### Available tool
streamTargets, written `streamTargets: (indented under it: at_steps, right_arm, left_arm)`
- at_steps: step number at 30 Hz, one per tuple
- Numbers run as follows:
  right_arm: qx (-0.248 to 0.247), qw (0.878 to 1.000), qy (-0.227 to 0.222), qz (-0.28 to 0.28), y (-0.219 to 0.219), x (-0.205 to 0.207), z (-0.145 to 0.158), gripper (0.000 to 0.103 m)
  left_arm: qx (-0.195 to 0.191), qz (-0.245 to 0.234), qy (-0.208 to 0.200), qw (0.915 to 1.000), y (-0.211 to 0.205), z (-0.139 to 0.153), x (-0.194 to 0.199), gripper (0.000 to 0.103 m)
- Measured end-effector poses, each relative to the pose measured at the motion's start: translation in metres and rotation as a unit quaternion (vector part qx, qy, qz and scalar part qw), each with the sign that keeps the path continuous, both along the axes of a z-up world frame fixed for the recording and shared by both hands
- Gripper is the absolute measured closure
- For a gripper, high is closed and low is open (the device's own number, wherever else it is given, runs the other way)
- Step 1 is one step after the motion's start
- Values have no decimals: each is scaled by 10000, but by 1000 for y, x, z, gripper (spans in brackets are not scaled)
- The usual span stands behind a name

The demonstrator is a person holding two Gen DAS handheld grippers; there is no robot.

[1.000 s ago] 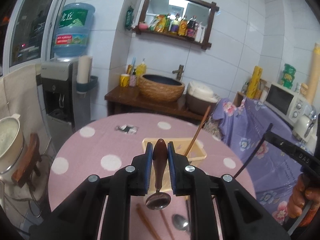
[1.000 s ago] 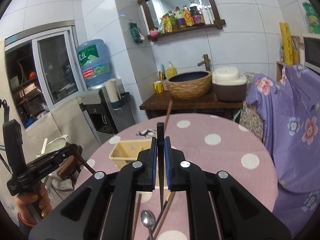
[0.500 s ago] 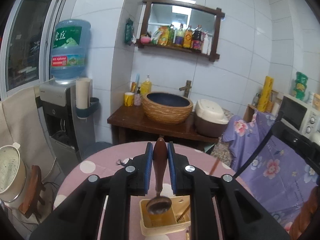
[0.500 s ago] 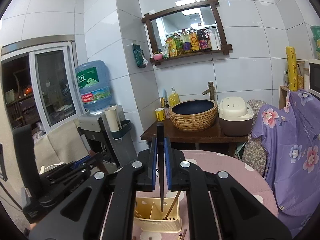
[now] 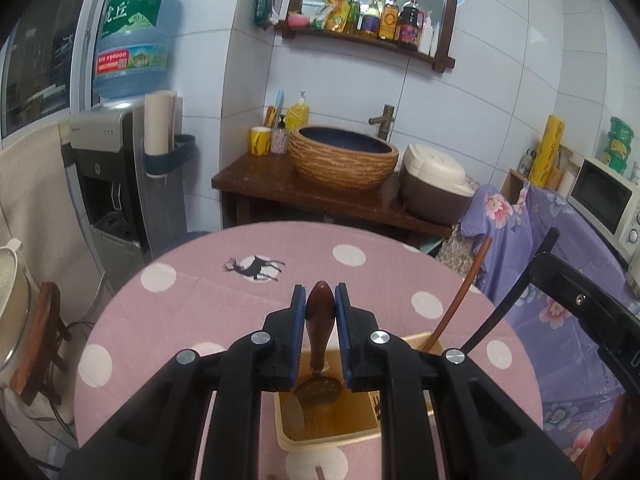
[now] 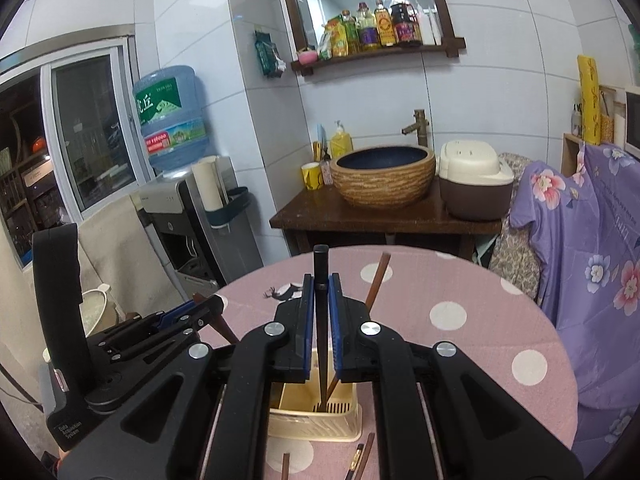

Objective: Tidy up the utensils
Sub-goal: 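Lower both utensils into the holder and open both tools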

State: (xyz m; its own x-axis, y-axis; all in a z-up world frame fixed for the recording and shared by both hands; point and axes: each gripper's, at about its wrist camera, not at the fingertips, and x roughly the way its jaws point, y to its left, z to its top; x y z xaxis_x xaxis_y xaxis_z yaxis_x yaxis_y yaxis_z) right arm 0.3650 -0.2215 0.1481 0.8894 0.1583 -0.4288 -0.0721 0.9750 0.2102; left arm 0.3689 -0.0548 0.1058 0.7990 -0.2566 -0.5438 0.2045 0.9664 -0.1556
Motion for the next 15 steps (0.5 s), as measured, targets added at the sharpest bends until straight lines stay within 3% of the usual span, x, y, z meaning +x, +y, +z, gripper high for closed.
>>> streamTargets:
  at_steps: [10, 15]
  right_arm:
    - [182, 9996, 160, -108, -9, 2, -23, 95]
    - [115, 9997, 88, -219, -11, 4, -26, 95]
  left_arm:
    - [10, -2, 416, 9991, -2, -37, 11, 87]
    - [87, -34, 356, 9993, -5, -41, 8, 87]
